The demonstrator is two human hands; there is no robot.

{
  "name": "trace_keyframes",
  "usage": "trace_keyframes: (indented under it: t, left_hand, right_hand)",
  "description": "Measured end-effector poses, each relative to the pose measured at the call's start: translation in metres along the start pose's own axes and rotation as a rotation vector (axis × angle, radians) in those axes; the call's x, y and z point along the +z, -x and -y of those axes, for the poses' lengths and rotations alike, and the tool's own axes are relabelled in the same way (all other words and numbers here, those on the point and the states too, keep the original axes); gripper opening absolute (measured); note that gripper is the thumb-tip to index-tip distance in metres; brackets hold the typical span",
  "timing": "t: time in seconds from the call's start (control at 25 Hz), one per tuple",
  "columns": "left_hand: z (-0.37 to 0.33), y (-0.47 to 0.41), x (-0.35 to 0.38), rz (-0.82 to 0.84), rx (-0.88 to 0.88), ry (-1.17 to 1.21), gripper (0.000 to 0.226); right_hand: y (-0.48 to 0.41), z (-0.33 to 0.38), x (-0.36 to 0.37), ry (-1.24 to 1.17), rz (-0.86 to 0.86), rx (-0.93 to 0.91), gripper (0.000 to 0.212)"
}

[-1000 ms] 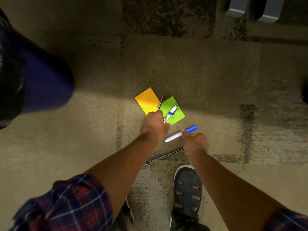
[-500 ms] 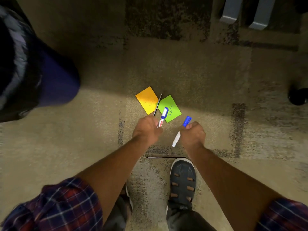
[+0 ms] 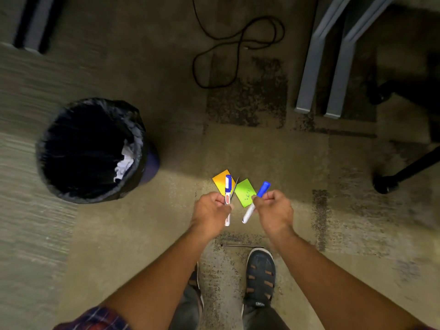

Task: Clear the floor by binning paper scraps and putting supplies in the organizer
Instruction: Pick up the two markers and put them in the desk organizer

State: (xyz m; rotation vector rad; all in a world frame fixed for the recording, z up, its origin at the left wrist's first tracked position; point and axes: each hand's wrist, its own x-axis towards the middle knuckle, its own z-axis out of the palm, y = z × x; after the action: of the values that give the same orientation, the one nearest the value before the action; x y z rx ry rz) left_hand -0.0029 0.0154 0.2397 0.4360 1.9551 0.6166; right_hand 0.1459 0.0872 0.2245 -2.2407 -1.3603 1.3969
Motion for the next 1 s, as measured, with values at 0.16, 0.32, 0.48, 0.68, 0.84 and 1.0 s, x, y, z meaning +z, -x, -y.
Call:
trace_keyframes:
  t: [0.16, 0.32, 0.48, 0.68, 0.84, 1.0]
  left_hand:
    - [-0.051, 0.049, -0.037, -0.006, 0.048, 0.077, 0.013]
    - [-0.100, 0.095, -0.074, -0.067, 0.061, 0.118, 0.016]
    - [-0.170, 0.143, -0.115, -0.115, 0.111, 0.124, 0.014]
    - [-0.260, 0.219, -0.171, -0.184, 0.190, 0.101, 0.012]
    - [-0.306, 0.263, -0.216, -0.238, 0.300, 0.131, 0.013]
    - [-0.328, 0.282, -0.260, -0.311, 0.318, 0.098, 0.011]
  right_hand:
    - [0.038, 0.062, -0.040, -0.035, 0.069, -0.081, 0.021]
    - [0.081, 0.126, -0.081, -0.045, 0.113, -0.186, 0.015]
    - [0.122, 0.199, -0.121, -0.121, 0.167, -0.244, 0.022]
    - [0.186, 0.289, -0.178, -0.114, 0.239, -0.397, 0.018]
    - [0.223, 0.346, -0.204, -0.065, 0.223, -0.568, 0.012]
    - [0.252, 0.393, -0.201, -0.052, 0.170, -0.627, 0.012]
